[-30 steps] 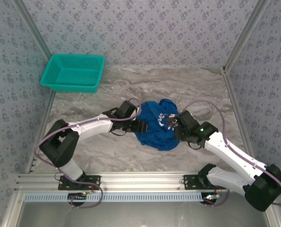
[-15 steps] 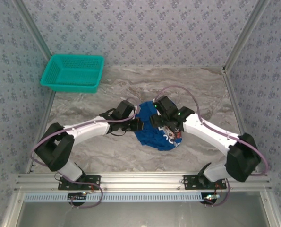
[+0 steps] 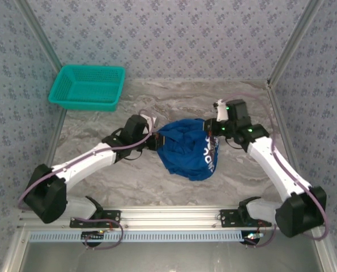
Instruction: Fold the inside-out t-shirt
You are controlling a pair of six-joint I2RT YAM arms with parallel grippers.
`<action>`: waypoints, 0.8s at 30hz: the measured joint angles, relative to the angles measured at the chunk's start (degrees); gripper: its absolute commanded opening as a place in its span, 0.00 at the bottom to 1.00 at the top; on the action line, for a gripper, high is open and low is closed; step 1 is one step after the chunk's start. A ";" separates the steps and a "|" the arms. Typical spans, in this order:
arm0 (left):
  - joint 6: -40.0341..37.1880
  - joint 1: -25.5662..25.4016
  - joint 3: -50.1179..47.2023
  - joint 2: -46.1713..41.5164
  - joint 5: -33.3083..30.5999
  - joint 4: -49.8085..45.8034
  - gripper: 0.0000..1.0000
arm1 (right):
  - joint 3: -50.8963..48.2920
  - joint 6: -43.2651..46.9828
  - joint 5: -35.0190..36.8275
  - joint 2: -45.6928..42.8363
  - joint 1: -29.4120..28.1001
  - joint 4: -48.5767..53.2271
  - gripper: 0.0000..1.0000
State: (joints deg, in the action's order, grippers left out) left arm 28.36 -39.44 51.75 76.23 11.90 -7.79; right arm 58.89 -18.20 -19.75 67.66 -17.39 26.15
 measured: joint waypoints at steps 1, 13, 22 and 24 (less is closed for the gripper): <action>-1.16 0.48 0.87 -1.20 -0.39 -0.22 0.00 | -0.11 -0.70 -2.16 -2.10 1.77 -0.50 0.00; -9.38 2.49 4.74 -5.79 1.25 -1.60 0.00 | -1.99 -0.55 16.39 -1.81 0.07 9.01 0.49; -10.82 2.49 6.99 -2.69 4.24 -4.24 0.00 | -2.82 13.11 13.84 -2.97 -17.70 1.31 0.66; -11.08 2.49 7.63 -2.69 4.46 -4.26 0.00 | -2.82 15.41 13.88 -0.33 -20.09 0.70 0.64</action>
State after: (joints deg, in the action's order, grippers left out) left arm 17.28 -36.95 59.37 73.54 16.36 -12.05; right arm 56.07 -2.79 -5.87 67.33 -37.47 26.85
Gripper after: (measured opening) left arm 0.065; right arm 0.657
